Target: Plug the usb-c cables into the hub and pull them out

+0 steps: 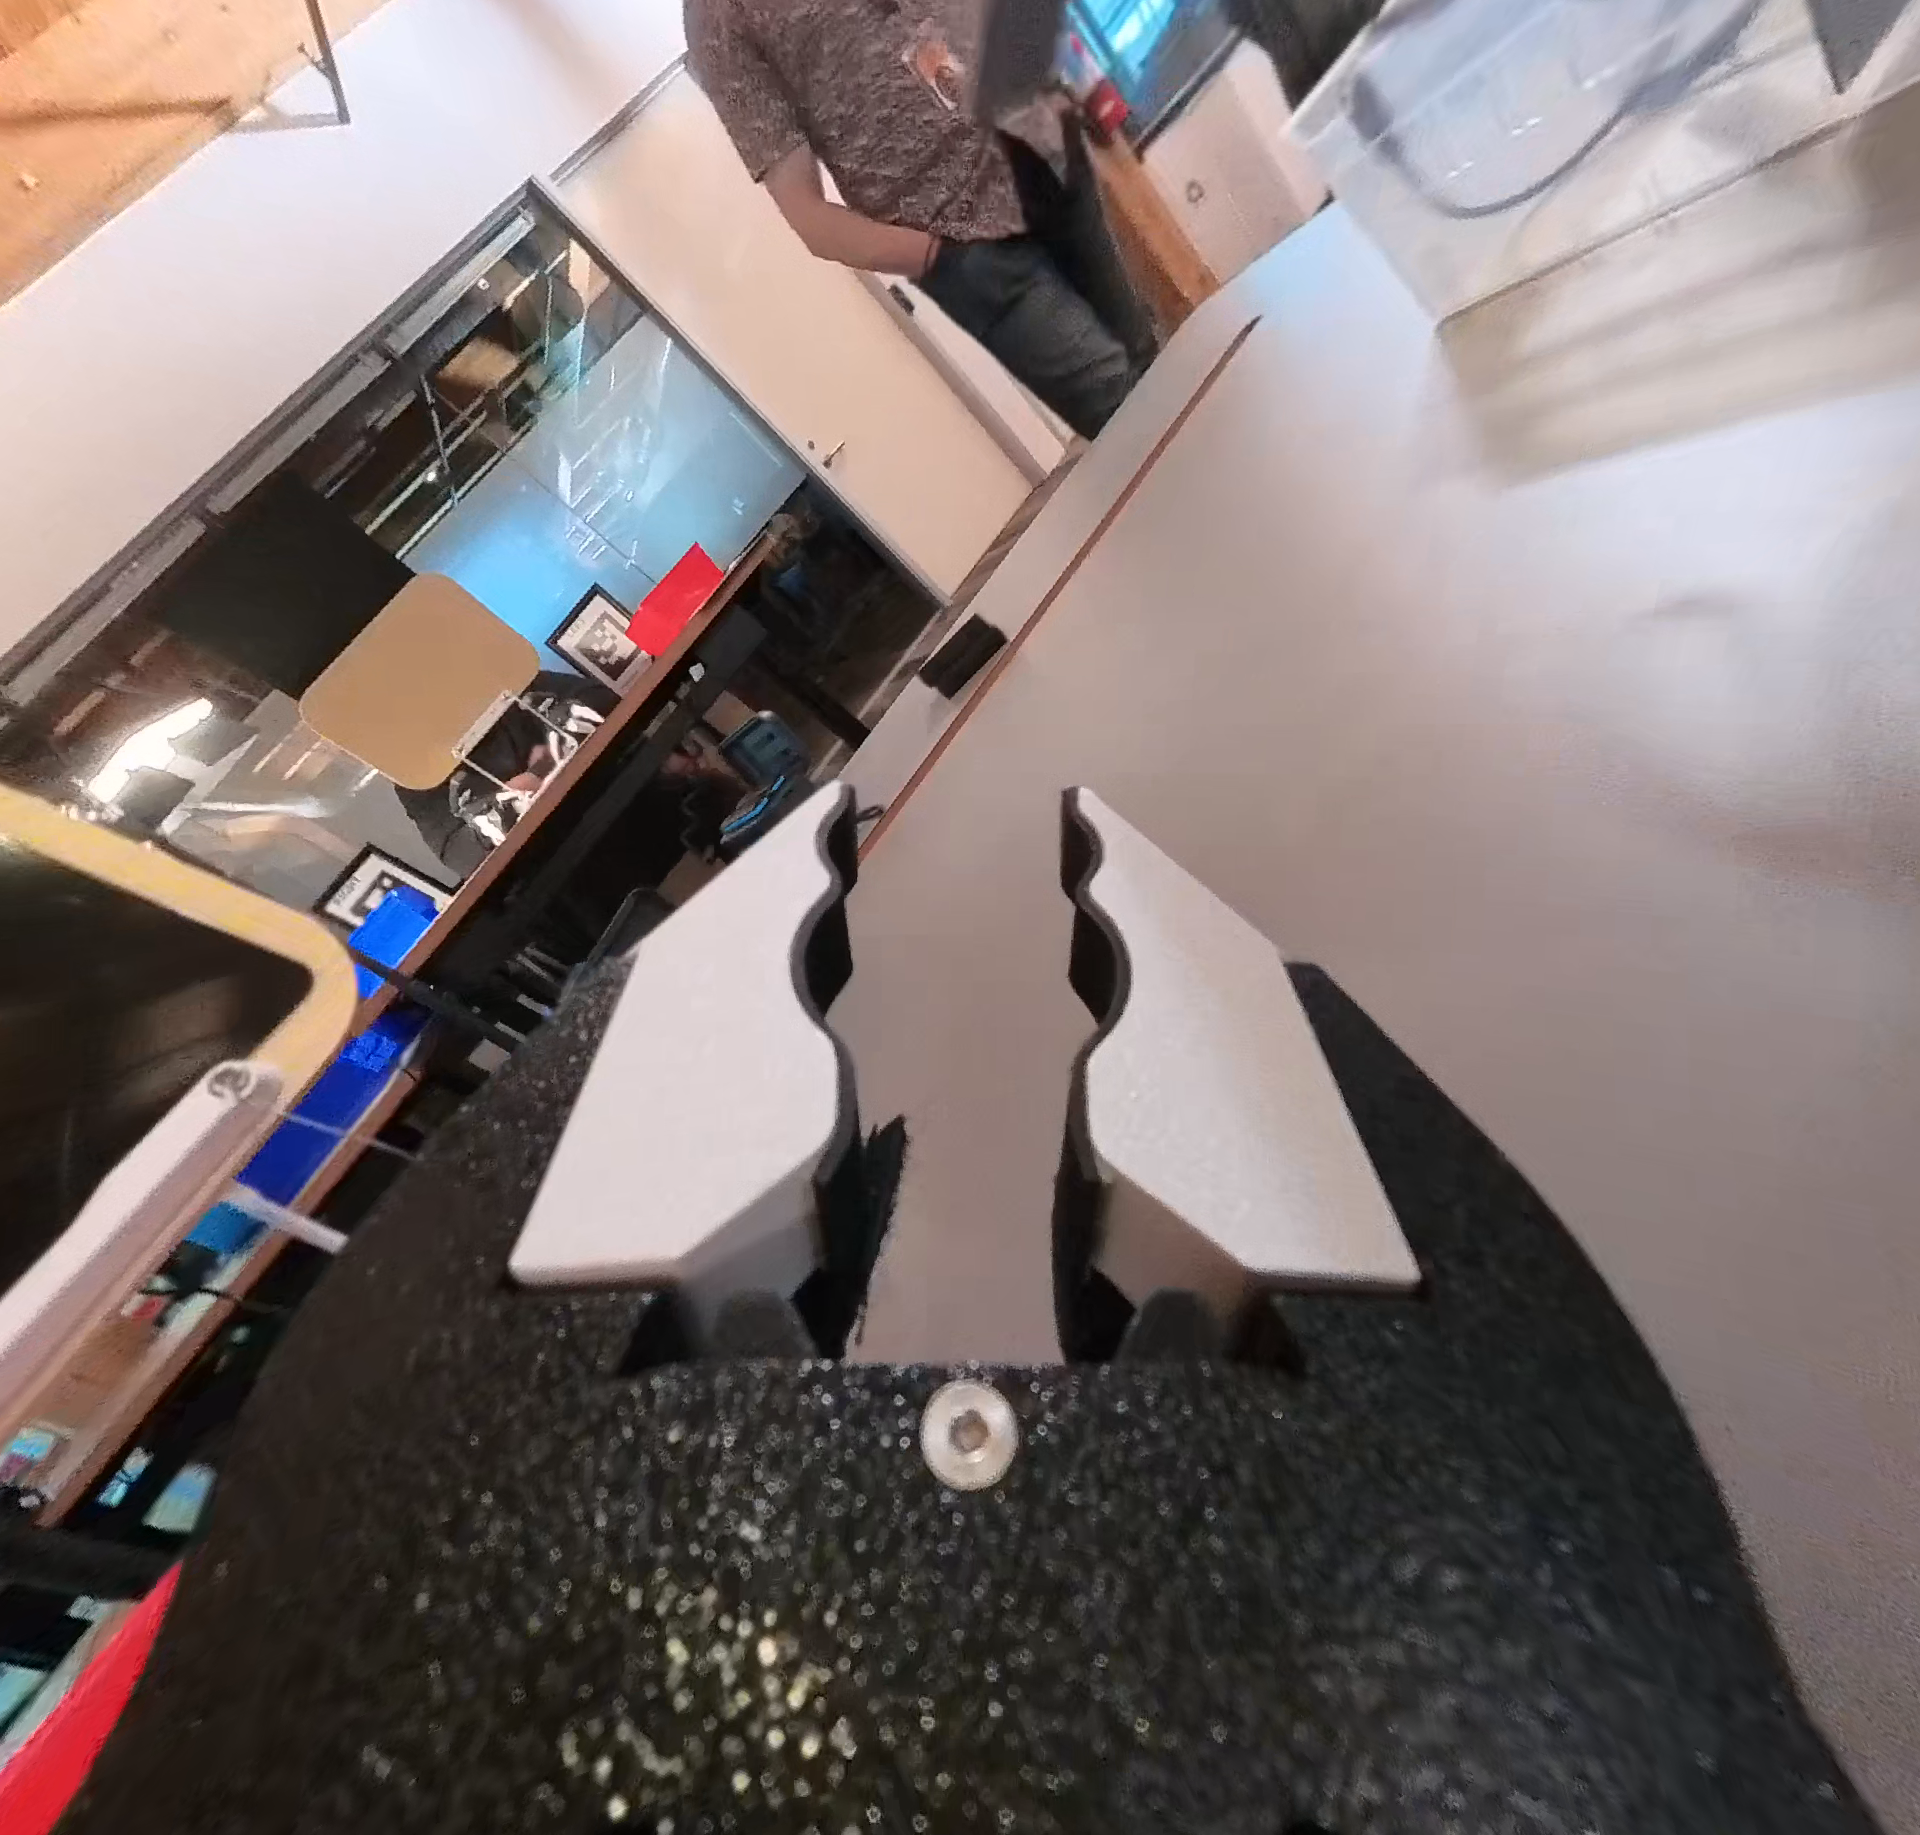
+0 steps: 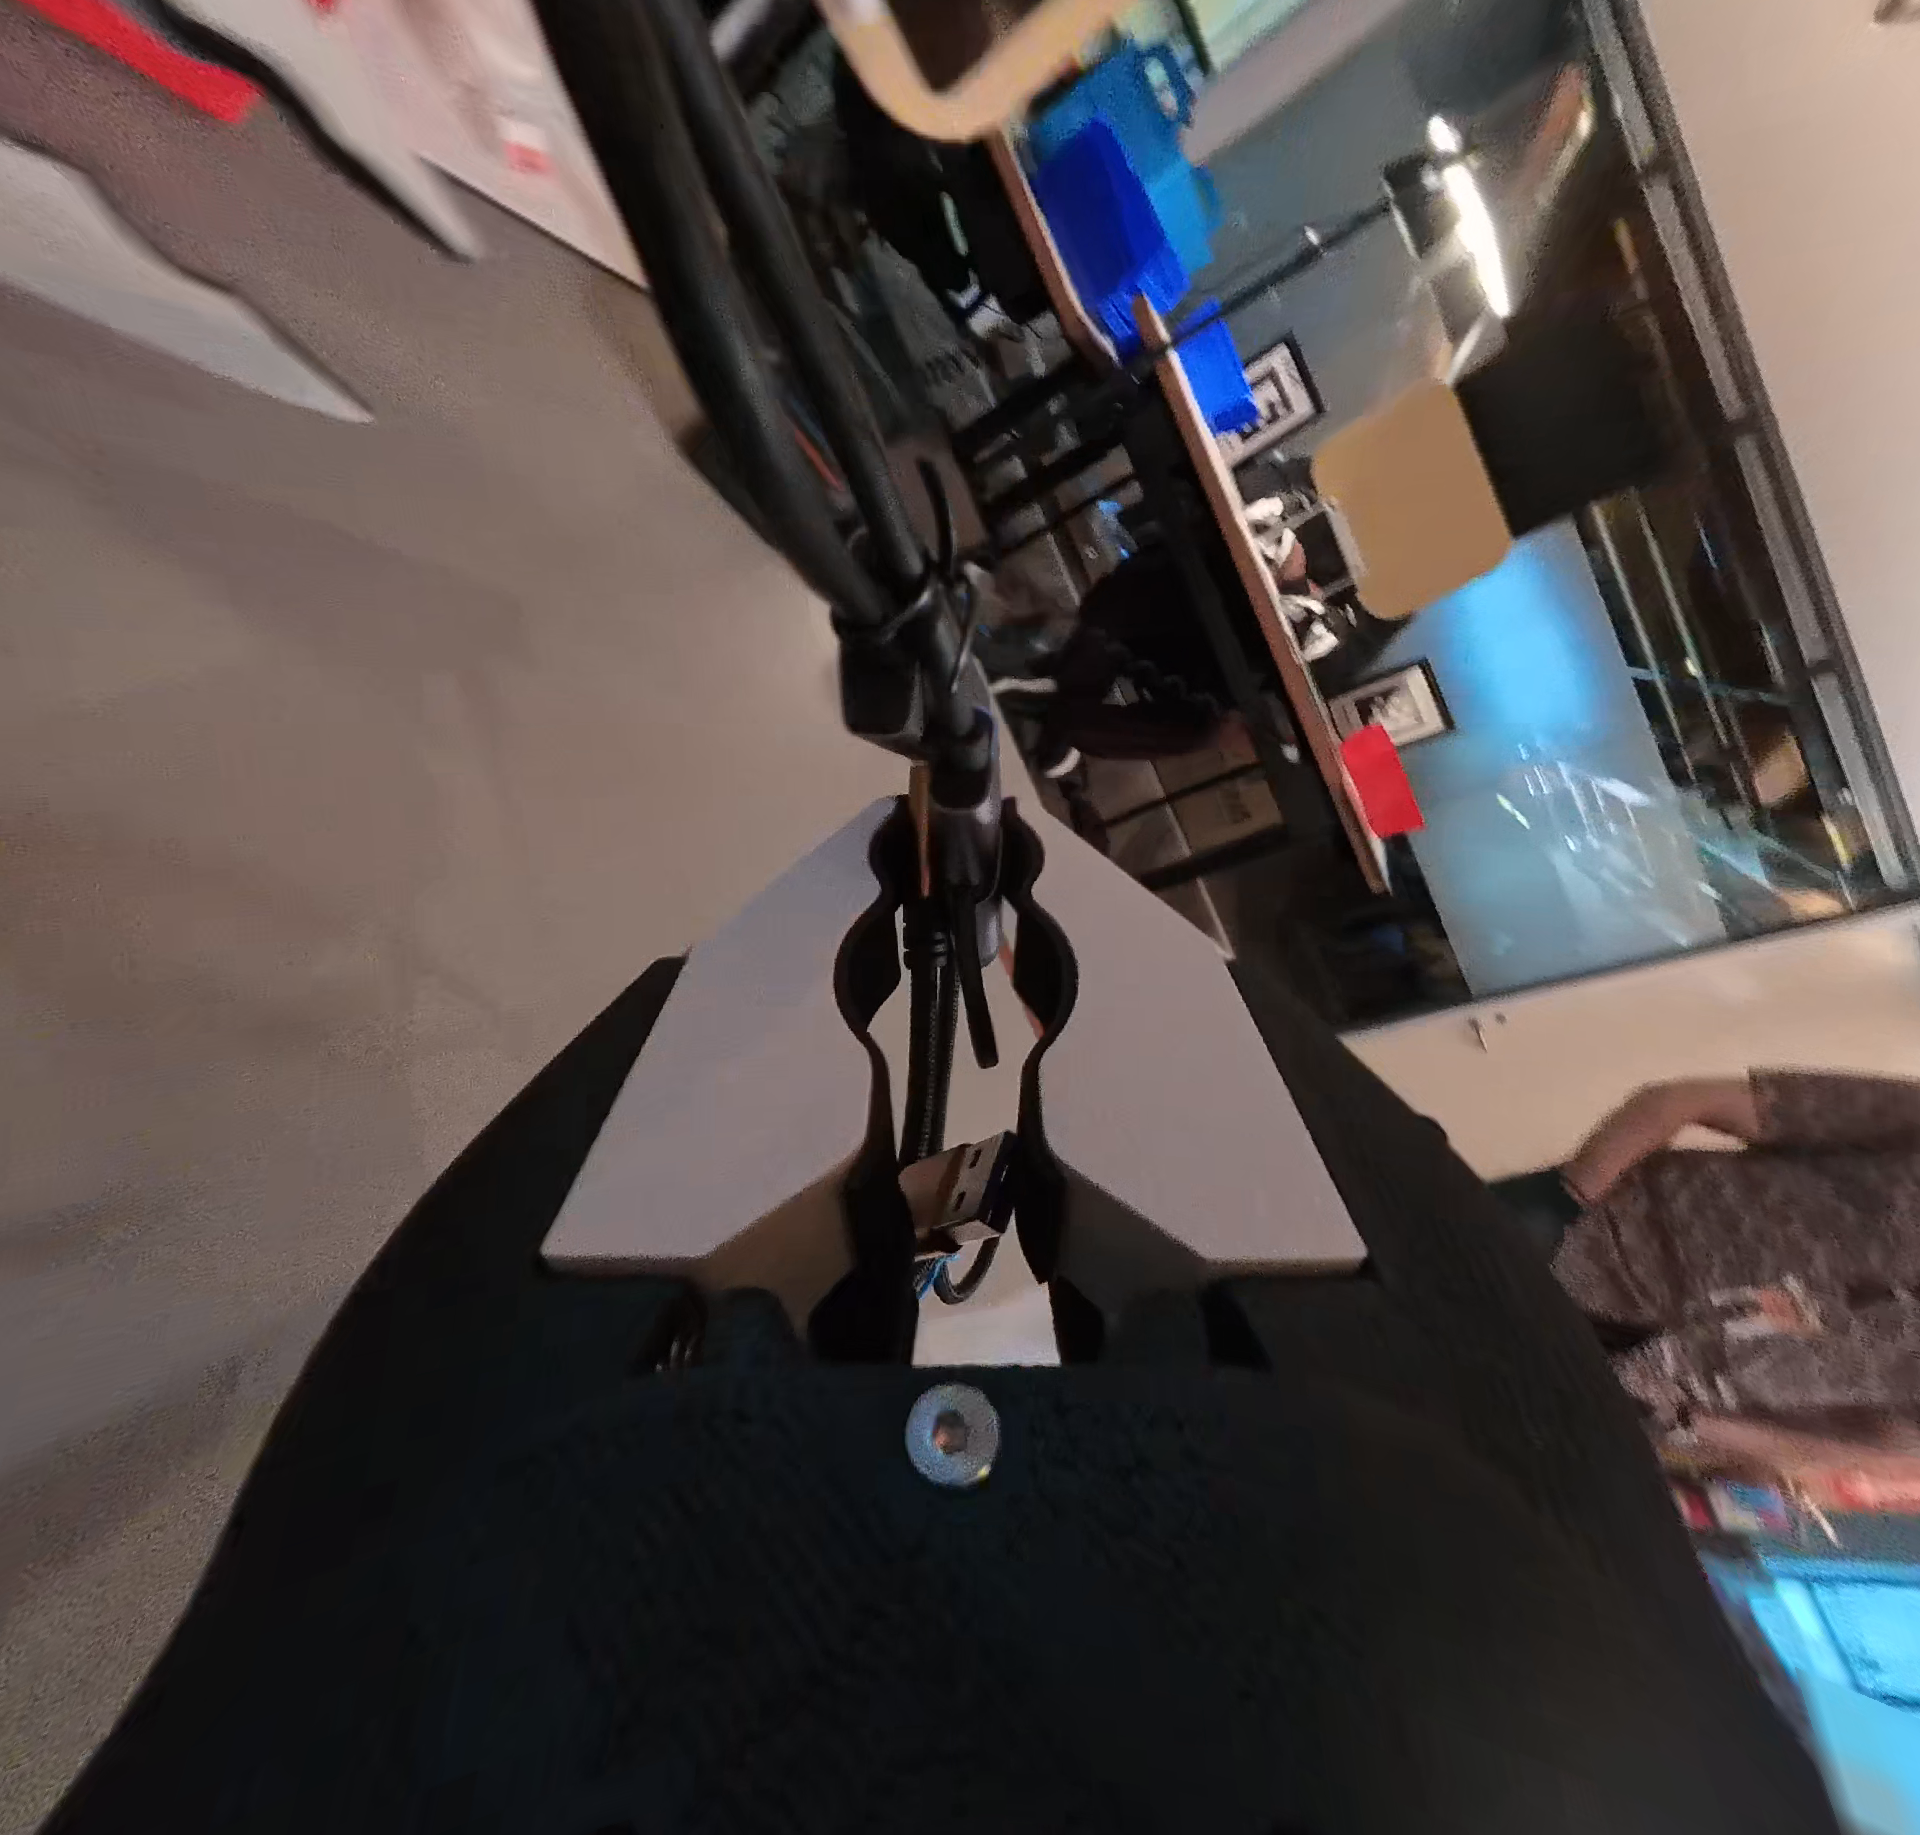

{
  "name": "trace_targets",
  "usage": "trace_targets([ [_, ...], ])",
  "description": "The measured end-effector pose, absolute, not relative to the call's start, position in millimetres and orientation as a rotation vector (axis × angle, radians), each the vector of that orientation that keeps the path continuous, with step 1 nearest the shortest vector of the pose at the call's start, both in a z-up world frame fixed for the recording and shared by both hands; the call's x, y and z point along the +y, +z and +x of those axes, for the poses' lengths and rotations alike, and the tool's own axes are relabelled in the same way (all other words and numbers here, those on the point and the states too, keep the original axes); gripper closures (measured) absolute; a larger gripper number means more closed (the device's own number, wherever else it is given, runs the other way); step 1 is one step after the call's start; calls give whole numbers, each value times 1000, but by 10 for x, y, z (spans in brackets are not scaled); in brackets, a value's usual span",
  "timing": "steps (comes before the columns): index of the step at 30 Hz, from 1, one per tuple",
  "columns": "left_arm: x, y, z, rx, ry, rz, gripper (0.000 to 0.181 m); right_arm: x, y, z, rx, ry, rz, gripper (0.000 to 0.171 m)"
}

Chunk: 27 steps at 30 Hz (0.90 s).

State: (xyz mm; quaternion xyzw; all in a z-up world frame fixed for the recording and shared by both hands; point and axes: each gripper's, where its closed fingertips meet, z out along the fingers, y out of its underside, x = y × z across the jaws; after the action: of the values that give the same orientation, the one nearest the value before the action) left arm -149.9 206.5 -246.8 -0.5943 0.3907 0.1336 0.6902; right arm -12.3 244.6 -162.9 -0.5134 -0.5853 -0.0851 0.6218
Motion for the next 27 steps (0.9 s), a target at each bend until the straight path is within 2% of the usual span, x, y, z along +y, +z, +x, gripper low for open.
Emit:
trace_targets([
  [3, 2040, -2497, -1421, 928, 324, -1306, 146, 2647, -1314, 444, -1311, -276, -1305, 156],
  [6, 2038, -2495, -1398, 932, 314, -1302, 146, 2945, -1274, 1037, -1356, -384, -1483, 156],
  [13, 2061, -2499, -1417, 905, 267, -1329, 147, 3500, -1846, 1986, -1637, -664, -1853, 156],
  [19, 2068, -2544, -1395, 927, 260, -1341, 148, 3803, -2318, 2118, -1958, -953, -1660, 156],
  [23, 2072, -2564, -1388, 934, 254, -1349, 149, 3734, -2731, 2142, -2098, -843, -1725, 156],
  [27, 2077, -2581, -1379, 938, 245, -1357, 149, 3650, -2967, 2160, -1999, -638, -1972, 151],
])
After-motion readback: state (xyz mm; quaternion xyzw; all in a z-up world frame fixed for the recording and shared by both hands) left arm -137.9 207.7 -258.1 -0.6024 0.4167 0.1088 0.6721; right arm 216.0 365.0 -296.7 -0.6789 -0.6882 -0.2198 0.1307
